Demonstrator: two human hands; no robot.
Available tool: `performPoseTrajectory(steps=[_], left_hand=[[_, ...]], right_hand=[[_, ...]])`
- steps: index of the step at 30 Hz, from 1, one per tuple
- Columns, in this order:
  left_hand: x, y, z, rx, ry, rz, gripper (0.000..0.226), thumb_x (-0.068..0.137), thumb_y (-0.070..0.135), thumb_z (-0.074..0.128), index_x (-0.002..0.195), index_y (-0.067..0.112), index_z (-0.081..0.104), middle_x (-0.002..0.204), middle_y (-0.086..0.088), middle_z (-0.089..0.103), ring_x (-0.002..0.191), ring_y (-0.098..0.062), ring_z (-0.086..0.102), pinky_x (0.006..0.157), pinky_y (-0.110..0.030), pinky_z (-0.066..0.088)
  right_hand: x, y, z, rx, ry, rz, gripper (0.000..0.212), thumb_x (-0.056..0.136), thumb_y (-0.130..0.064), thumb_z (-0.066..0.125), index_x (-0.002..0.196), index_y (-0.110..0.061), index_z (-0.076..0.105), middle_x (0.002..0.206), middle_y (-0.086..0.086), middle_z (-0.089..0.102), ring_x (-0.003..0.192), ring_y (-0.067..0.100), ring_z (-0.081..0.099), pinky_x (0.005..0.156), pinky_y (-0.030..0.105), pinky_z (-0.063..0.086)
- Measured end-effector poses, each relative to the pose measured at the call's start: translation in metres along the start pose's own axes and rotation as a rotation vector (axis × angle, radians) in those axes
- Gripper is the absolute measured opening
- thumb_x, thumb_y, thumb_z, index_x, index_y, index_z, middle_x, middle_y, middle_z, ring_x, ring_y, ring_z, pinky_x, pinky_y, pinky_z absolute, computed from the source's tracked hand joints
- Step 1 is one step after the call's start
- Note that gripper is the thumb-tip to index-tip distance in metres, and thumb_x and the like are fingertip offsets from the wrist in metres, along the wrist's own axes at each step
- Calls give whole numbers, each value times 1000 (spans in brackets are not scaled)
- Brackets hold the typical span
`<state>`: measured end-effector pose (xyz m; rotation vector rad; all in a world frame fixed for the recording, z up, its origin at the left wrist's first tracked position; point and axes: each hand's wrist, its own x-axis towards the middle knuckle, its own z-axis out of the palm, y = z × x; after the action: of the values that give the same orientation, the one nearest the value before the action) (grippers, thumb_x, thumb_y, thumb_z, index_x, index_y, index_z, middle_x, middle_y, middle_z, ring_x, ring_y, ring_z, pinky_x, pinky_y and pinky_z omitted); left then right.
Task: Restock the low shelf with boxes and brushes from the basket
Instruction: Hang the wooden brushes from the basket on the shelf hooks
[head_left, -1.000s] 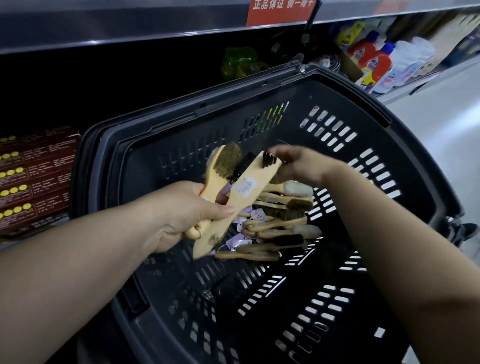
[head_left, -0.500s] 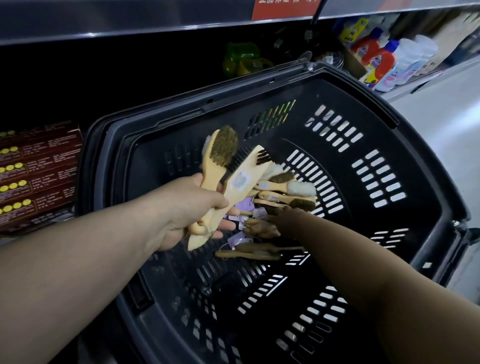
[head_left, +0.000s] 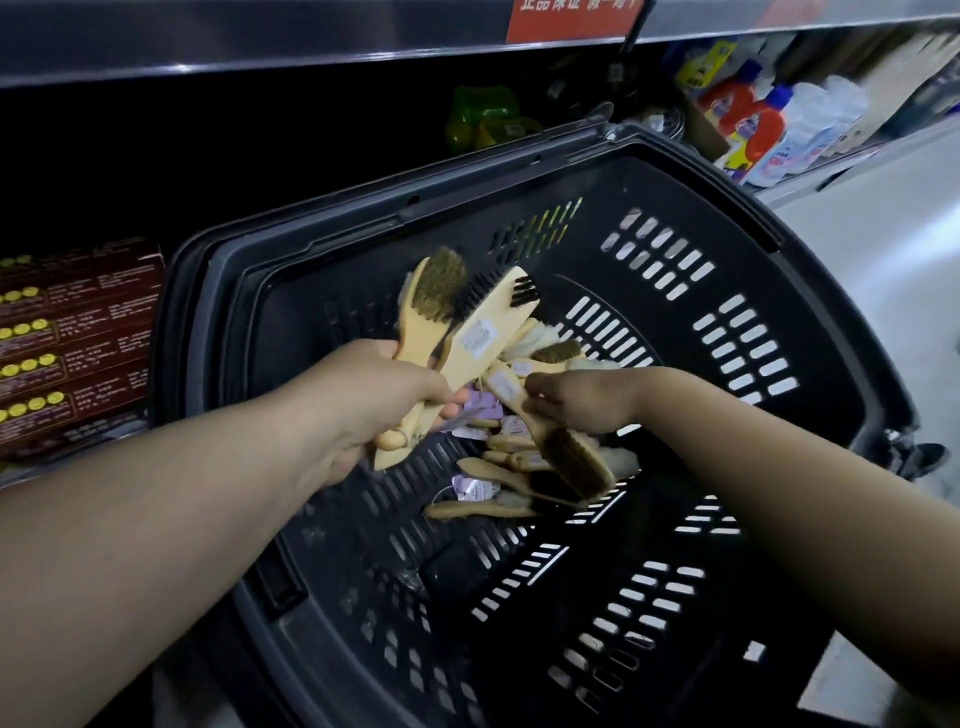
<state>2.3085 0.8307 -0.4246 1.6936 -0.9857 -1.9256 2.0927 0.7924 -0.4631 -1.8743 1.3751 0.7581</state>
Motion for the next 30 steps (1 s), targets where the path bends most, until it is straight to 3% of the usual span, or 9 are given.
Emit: performPoseTrajectory(steps=[4, 6, 9, 12, 15, 20, 23, 28, 30], left_hand=[[-3, 0, 0, 27, 19, 54, 16, 78, 7, 67, 91, 17, 66, 90, -13, 74, 100, -34, 66, 93, -47, 47], [-5, 1, 1, 67, 32, 100, 15, 79, 13, 67, 91, 23, 67, 91, -11, 74, 95, -34, 68, 78, -40, 51], [-7, 1, 3, 123, -10, 121, 13, 83, 20, 65, 92, 29, 65, 81, -5, 73, 58, -19, 60, 47, -22, 43], [-12, 2, 5, 120, -93, 73, 10, 86, 24, 63, 96, 27, 62, 69, -5, 69, 50, -15, 54, 33, -18, 36], [-14, 4, 7, 79, -215, 68, 33, 78, 38, 66, 103, 17, 61, 80, -13, 74, 68, -23, 68, 56, -29, 55], [-15, 5, 3, 112, -296, 48, 77, 52, 47, 83, 115, 10, 60, 94, -12, 73, 88, -24, 66, 79, -37, 51], [-14, 2, 1, 144, -235, 36, 45, 60, 18, 84, 100, 11, 65, 83, -11, 73, 80, -23, 68, 78, -36, 50], [-7, -4, -2, 78, -41, -41, 18, 79, 7, 69, 96, 4, 63, 80, -21, 72, 87, -36, 69, 74, -40, 47], [-4, -6, -2, 82, -21, -42, 17, 80, 5, 67, 95, 0, 62, 73, -22, 71, 66, -27, 66, 63, -33, 48]], right_hand=[[-41, -7, -10, 363, -138, -121, 28, 83, -38, 55, 110, -38, 47, 93, -12, 61, 91, 9, 58, 82, 24, 44], [-57, -16, -15, 416, -228, -240, 25, 86, -22, 56, 110, -30, 55, 89, -16, 62, 84, 1, 60, 77, 18, 48], [-74, -34, -29, 297, -112, -343, 15, 90, -11, 58, 101, -20, 64, 79, -16, 62, 70, -3, 57, 63, 9, 43], [-82, -47, -45, 64, 71, -336, 12, 86, -23, 65, 98, -22, 65, 88, -2, 66, 78, 12, 62, 71, 25, 47], [-88, -56, -56, 75, 183, -262, 19, 75, -26, 75, 87, -28, 60, 82, -8, 65, 71, 4, 59, 67, 25, 48], [-84, -65, -61, -51, 253, -161, 20, 70, -24, 79, 78, -27, 61, 83, -9, 65, 72, 4, 57, 68, 28, 47], [-75, -65, -57, -30, 348, -192, 18, 68, -27, 81, 77, -29, 66, 82, -11, 67, 74, 4, 59, 73, 30, 51], [-25, -25, -42, 198, 917, -111, 18, 84, -37, 63, 81, -22, 56, 82, -9, 52, 74, 7, 51, 67, 21, 46], [7, -3, -22, 387, 784, 116, 26, 94, -37, 48, 86, -14, 58, 81, -1, 58, 75, 16, 55, 68, 33, 49]])
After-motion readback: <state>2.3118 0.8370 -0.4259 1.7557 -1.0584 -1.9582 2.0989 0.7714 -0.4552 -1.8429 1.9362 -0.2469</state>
